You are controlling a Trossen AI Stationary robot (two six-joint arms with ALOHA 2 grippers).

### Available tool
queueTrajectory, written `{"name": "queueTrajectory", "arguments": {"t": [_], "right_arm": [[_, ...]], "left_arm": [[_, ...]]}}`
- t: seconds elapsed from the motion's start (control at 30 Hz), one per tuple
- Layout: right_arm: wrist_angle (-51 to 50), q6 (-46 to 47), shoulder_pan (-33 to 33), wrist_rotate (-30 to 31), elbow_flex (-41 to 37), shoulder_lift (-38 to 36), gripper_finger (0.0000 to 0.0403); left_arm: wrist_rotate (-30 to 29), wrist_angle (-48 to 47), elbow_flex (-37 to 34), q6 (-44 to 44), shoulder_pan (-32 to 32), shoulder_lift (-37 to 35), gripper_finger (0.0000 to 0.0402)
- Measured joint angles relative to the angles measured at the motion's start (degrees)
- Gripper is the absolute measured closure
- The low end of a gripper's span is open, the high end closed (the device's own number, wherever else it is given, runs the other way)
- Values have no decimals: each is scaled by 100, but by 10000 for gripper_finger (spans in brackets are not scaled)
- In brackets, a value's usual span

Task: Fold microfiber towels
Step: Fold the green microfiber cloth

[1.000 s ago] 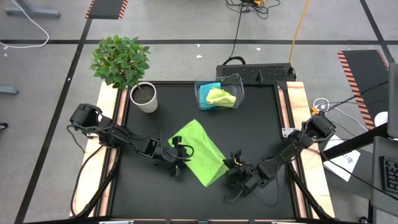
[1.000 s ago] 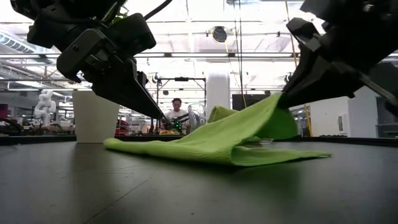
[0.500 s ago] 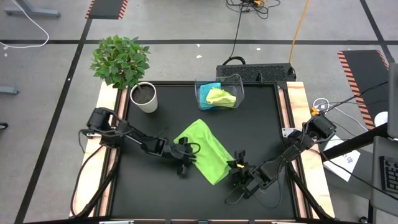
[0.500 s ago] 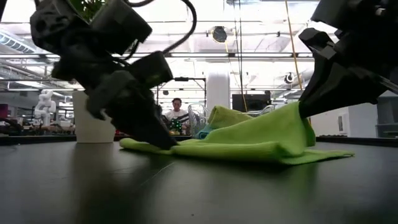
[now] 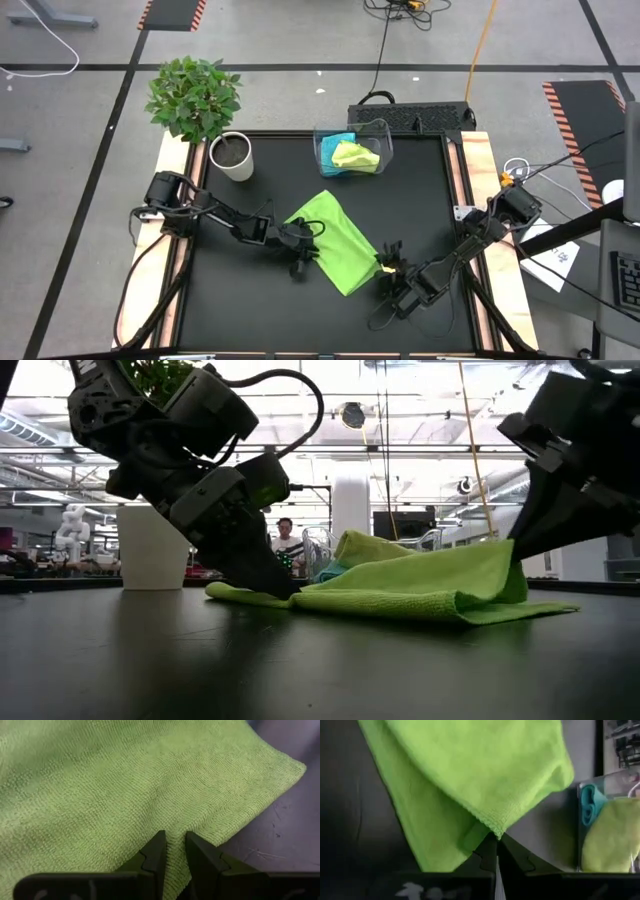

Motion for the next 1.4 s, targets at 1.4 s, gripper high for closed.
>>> {"name": "queueTrajectory", "arguments": {"t": [1.4], "right_arm": [[-435,926,377,-1455,-55,488,402]], "left_arm": [[208,-35,-2,187,-17,0,321]]}}
